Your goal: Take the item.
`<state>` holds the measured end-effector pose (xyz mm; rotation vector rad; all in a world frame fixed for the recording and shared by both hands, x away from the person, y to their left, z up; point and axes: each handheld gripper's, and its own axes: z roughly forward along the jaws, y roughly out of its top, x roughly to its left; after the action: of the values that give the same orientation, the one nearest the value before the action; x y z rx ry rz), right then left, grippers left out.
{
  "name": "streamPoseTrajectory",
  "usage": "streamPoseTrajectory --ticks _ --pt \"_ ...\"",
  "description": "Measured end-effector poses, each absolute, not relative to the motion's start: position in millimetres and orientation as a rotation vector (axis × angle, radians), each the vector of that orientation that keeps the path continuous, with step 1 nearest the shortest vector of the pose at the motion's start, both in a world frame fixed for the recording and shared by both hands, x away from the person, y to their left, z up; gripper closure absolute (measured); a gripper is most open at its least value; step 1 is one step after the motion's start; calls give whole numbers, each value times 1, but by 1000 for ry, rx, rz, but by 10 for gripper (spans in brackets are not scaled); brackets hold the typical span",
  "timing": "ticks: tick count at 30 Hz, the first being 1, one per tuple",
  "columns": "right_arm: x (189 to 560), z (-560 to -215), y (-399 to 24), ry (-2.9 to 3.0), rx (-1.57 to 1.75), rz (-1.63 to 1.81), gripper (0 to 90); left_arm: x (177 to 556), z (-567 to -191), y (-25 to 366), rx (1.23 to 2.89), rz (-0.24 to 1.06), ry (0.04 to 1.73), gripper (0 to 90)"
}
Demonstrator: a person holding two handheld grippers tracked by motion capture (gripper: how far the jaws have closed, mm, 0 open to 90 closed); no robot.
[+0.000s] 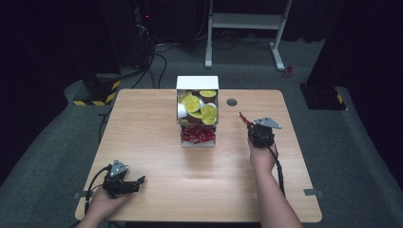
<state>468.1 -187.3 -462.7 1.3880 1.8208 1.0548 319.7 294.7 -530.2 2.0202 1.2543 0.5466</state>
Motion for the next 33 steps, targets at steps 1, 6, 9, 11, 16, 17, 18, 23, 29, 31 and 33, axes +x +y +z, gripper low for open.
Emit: streamPoseTrajectory --ticks 1,6,9,11,16,17,18,23,29,31,33 --pt "471 -464 -187 1824 1393 1052 875 320 -530 295 2019 546 1255 156" --pt "476 -471 -185 1831 1418 1026 875 320 -530 295 2020 547 1254 156" --pt "477 -475 -185 1834 1422 1009 873 320 -530 295 2021 547 1254 156" --pt "476 -476 -185 1834 1436 1005 871 320 -530 295 2021 548 1254 156" --pt "474 -483 -185 1843 1444 971 863 320 -530 295 2021 548 1254 156" --pt "474 -486 -185 1850 1440 959 863 320 -530 295 2021 548 1254 156" --pt "474 -490 -185 1863 1445 945 861 320 -530 295 2020 548 1254 156" --pt "471 -503 -185 1907 1467 903 858 320 -530 295 2020 548 1254 156" --pt "467 -512 -186 1938 1498 869 854 320 -530 295 2021 548 1254 156" --pt "466 -515 -186 1952 1494 856 853 320 -530 295 2020 548 1254 156" --pt "465 -517 -186 1952 1506 859 848 320 -530 295 2021 548 1254 156"
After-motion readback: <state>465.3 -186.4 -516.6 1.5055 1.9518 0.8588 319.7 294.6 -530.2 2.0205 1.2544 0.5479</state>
